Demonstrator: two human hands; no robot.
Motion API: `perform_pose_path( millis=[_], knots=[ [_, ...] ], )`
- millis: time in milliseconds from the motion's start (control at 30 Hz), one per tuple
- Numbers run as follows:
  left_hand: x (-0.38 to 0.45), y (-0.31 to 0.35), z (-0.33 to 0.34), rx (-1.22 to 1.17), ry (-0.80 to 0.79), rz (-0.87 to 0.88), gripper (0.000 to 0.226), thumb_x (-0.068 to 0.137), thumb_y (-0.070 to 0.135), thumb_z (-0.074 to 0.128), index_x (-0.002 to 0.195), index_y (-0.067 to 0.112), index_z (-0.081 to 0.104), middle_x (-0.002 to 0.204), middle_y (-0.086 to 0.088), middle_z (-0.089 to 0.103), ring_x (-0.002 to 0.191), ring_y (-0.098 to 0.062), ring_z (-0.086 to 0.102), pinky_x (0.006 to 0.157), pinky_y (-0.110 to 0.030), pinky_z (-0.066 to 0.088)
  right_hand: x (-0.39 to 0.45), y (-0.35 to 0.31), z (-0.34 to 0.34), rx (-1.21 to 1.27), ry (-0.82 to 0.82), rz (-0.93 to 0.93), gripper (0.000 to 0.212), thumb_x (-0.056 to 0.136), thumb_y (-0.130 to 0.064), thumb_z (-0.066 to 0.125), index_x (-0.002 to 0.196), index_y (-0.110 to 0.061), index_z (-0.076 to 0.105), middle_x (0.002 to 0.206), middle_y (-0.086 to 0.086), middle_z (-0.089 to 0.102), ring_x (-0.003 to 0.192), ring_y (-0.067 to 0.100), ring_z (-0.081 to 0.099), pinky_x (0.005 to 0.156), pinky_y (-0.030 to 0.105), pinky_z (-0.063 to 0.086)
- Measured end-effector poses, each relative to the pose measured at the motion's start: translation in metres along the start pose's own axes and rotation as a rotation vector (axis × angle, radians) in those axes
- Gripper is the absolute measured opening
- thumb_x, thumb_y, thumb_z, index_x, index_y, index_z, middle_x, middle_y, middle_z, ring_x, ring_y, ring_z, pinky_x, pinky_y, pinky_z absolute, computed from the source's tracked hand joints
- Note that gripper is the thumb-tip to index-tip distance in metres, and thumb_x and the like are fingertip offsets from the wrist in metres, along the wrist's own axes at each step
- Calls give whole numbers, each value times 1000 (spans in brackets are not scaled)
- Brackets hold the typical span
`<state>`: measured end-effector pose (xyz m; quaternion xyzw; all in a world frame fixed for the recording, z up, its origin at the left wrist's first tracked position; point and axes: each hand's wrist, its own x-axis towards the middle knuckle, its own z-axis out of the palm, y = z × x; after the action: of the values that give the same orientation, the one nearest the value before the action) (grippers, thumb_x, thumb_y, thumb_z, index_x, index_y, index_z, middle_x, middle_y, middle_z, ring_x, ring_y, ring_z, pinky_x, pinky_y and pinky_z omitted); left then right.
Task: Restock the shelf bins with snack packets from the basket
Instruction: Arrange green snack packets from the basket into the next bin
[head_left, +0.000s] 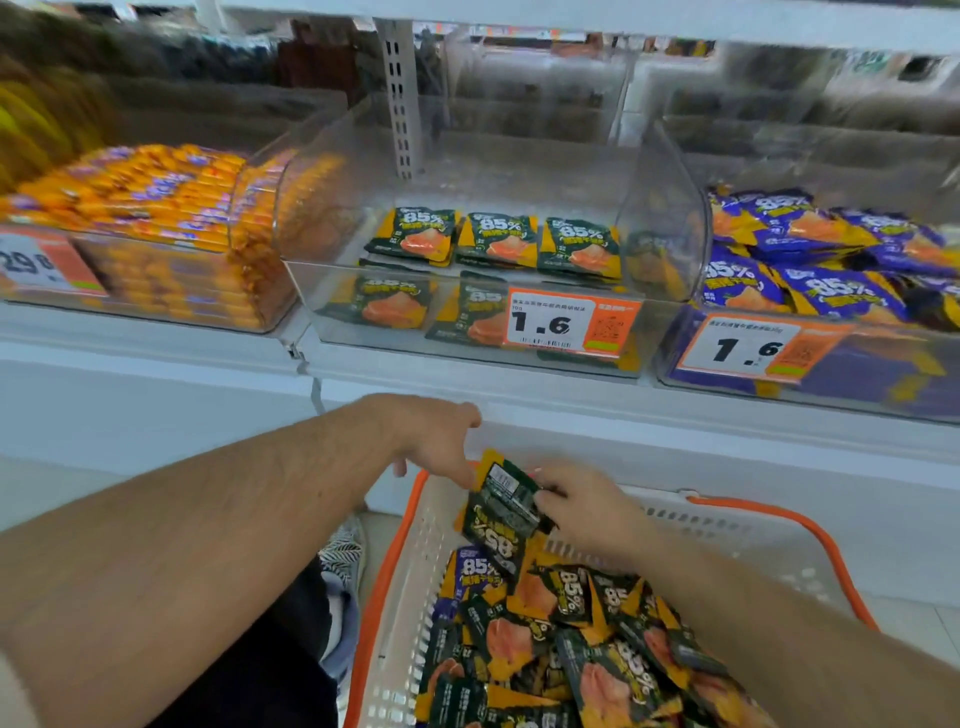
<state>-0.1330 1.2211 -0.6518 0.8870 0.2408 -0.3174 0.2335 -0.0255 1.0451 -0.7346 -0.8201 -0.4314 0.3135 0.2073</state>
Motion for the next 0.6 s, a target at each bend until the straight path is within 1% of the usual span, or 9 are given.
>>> perform_pose_path(
  millis=[67, 133, 233, 267, 333, 400, 500, 533, 600],
  knots=[
    [-8, -4, -8, -152, 12, 47, 78, 86, 36, 73, 148, 22, 29, 148, -5, 41, 113, -26, 57, 80, -37, 59, -7, -19, -25, 101, 14, -20, 19, 101, -20, 49, 94, -11, 64, 89, 5, 65, 82, 20, 63, 71, 35, 49],
    [-14, -5, -14, -295, 39, 165, 46, 88, 26, 72, 129, 21, 52, 135, -2, 55, 111, -20, 59, 77, -35, 59, -13, -34, -45, 291, 19, -35, 18, 101, -14, 51, 92, -2, 61, 81, 9, 62, 70, 15, 63, 62, 30, 51],
    [-24, -3, -23, -504, 147, 294, 10, 91, 17, 68, 98, 22, 64, 104, 2, 71, 88, -8, 63, 63, -24, 49, -21, -52, -70, 552, 46, -63, 24, 102, -7, 49, 79, -6, 56, 76, 7, 58, 66, 16, 57, 61, 28, 50],
    [-29, -1, -27, -583, 186, 327, 10, 92, 14, 67, 92, 24, 64, 90, 7, 72, 76, -4, 61, 59, -22, 44, -24, -58, -77, 613, 54, -71, 23, 101, -7, 49, 80, -6, 57, 77, 9, 56, 68, 20, 54, 60, 29, 49],
    [-40, 2, -36, -730, 255, 398, 17, 93, 7, 64, 87, 23, 65, 71, 14, 69, 60, 1, 55, 55, -22, 36, -28, -69, -92, 687, 70, -87, 14, 100, -8, 52, 94, -1, 63, 85, 13, 55, 70, 22, 49, 55, 27, 43],
    [-50, 5, -43, -862, 314, 458, 16, 92, 3, 63, 89, 19, 67, 77, 8, 71, 65, -4, 61, 60, -26, 44, -33, -81, -104, 699, 61, -86, 16, 98, -12, 55, 109, -7, 66, 90, 12, 54, 60, 18, 47, 50, 25, 31],
    [-65, 6, -52, -983, 427, 561, 13, 89, 0, 64, 89, 13, 69, 88, -6, 74, 81, -21, 68, 75, -34, 55, -38, -102, -121, 733, 36, -60, 13, 98, -16, 56, 106, -17, 65, 88, 13, 45, 45, 13, 36, 45, 25, 19],
    [-70, 7, -55, -975, 501, 585, 15, 89, 2, 65, 83, 15, 69, 86, -8, 74, 80, -24, 69, 75, -36, 56, -40, -109, -127, 745, 42, -67, 10, 98, -16, 56, 103, -15, 64, 89, 16, 46, 41, 13, 35, 43, 23, 20],
    [-78, 7, -62, -938, 752, 588, 22, 90, 14, 68, 70, 22, 67, 80, -10, 73, 71, -24, 68, 70, -37, 56, -45, -127, -136, 706, 116, -129, 11, 98, -14, 55, 99, -7, 63, 88, 30, 55, 37, 14, 43, 42, 23, 30]
  ],
)
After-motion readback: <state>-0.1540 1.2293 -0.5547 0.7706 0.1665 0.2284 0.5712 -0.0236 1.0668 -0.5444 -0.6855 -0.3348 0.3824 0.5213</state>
